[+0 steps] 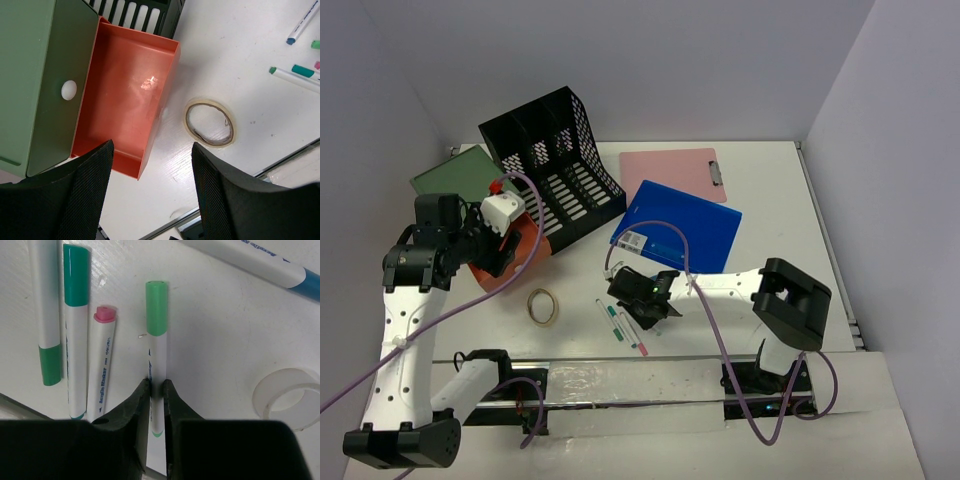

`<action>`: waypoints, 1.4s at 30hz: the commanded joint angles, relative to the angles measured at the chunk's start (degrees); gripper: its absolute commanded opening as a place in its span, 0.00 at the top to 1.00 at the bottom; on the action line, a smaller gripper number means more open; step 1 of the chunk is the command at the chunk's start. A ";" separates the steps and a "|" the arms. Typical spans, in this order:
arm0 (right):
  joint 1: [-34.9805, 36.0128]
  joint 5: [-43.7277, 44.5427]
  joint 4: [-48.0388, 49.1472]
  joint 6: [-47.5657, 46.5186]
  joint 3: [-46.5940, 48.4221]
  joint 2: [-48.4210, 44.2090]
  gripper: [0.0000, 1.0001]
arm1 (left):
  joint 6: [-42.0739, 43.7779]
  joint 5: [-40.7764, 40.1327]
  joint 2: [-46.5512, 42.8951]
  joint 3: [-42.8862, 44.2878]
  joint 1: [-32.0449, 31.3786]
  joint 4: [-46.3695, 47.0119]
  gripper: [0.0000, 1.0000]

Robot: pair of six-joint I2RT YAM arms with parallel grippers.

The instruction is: Organize the desk

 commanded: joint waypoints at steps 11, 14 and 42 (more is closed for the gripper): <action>-1.21 4.39 -5.41 0.54 -0.13 -5.50 1.00 | -0.92 0.67 -0.27 0.73 -0.18 1.92 0.30; -1.04 6.78 -4.33 -0.50 0.22 -11.97 1.00 | -1.40 0.80 -0.14 1.08 -0.18 2.23 0.30; 3.70 -7.23 27.32 -39.46 63.07 24.39 1.00 | -25.88 -32.69 -8.93 7.67 9.22 25.12 0.23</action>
